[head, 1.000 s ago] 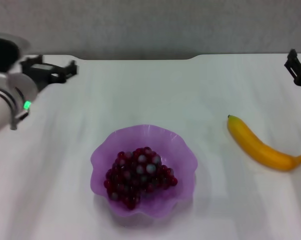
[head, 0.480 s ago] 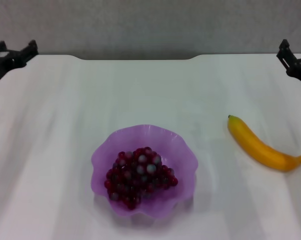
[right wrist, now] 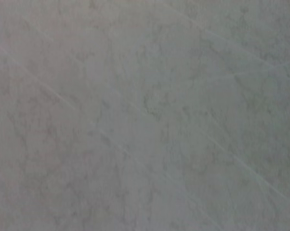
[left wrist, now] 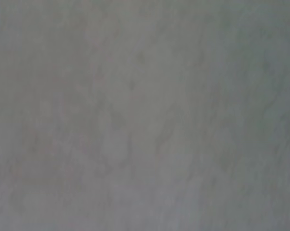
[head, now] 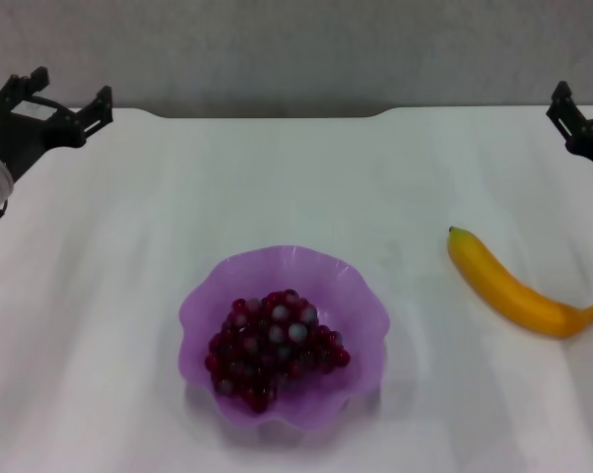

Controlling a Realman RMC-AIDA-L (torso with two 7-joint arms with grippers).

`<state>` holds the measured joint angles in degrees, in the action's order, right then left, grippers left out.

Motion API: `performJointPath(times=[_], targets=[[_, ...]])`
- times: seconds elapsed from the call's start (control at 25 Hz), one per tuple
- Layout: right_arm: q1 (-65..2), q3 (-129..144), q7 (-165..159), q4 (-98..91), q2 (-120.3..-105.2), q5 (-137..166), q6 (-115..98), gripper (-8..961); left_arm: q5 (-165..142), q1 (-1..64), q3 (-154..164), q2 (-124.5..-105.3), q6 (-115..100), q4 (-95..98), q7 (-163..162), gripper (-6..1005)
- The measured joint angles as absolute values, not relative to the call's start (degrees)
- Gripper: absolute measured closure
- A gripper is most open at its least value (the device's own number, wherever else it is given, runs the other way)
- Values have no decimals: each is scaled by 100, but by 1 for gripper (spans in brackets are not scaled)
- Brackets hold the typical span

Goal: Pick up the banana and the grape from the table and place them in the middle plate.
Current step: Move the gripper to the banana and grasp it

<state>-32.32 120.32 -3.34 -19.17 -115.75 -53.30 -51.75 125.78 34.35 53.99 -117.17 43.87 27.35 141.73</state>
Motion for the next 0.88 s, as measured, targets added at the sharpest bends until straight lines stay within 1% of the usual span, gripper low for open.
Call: performJointPath(times=[0.16, 0.24, 0.44, 0.64, 0.76, 0.88], targets=[[-3214, 12031, -334, -1940, -11574, -5319, -5160, 69, 13366, 3219, 5395, -11731, 5099, 2627, 14492, 108], [-3200, 12037, -332, -1990, -11574, -5303, -5052, 69, 13519, 3170, 5368, -11726, 5133, 2578, 14538, 108], [-3223, 12031, -289, -2183, -11547, -5307, -4431, 69, 13842, 3126, 5296, -11718, 4734, 2536, 14444, 108], [-3237, 11986, -286, -2209, -11543, -5324, -4403, 69, 14096, 3149, 5302, -11710, 4113, 2538, 14360, 107], [-3131, 11980, -331, -2424, -11562, -5336, -4330, 72, 14080, 3089, 5339, -11703, 4048, 2536, 14374, 107], [-2957, 11867, -227, -2987, -11562, -5353, -3712, 73, 14063, 2999, 5361, -11695, 4016, 2524, 14407, 107]])
